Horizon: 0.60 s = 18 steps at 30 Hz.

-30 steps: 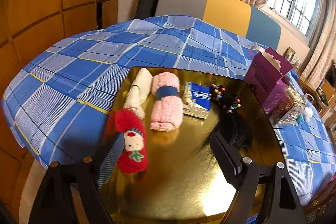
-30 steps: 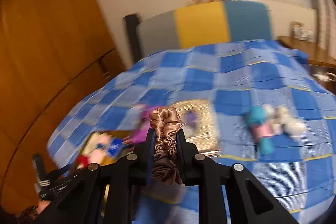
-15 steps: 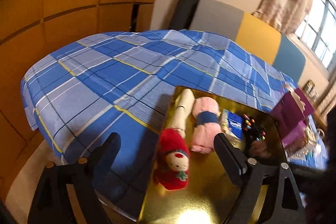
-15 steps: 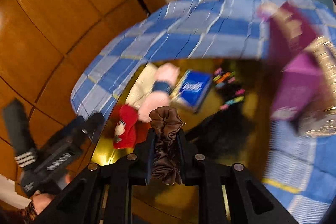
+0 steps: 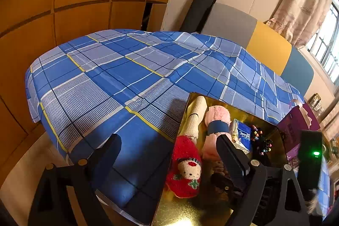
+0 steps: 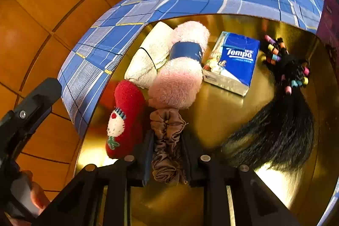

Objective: Organize soft objects
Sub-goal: 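Carry the brown scrunchie into the gold tray and open the right gripper, then return the right gripper to the pile and grasp the clear plastic bag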

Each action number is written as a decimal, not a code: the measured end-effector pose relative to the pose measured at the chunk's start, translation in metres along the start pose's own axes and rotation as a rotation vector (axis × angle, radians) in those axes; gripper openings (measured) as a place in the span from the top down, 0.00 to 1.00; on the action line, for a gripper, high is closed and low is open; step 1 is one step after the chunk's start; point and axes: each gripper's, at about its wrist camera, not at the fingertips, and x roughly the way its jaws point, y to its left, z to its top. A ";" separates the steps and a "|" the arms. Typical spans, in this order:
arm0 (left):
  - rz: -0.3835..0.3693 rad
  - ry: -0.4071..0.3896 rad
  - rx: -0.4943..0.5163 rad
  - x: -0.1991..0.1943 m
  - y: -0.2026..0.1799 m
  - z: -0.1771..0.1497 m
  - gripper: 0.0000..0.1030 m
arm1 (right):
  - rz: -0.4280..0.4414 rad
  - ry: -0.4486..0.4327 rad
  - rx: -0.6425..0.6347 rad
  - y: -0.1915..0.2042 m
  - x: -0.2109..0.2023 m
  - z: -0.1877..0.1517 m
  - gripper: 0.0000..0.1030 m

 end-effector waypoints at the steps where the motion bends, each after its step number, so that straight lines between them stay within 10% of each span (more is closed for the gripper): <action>1: 0.001 0.003 0.000 0.001 -0.001 0.000 0.11 | 0.005 -0.017 -0.006 -0.001 -0.003 -0.002 0.70; 18: -0.057 0.032 0.044 0.001 -0.020 -0.016 0.11 | 0.018 -0.234 -0.020 -0.023 -0.101 -0.016 0.67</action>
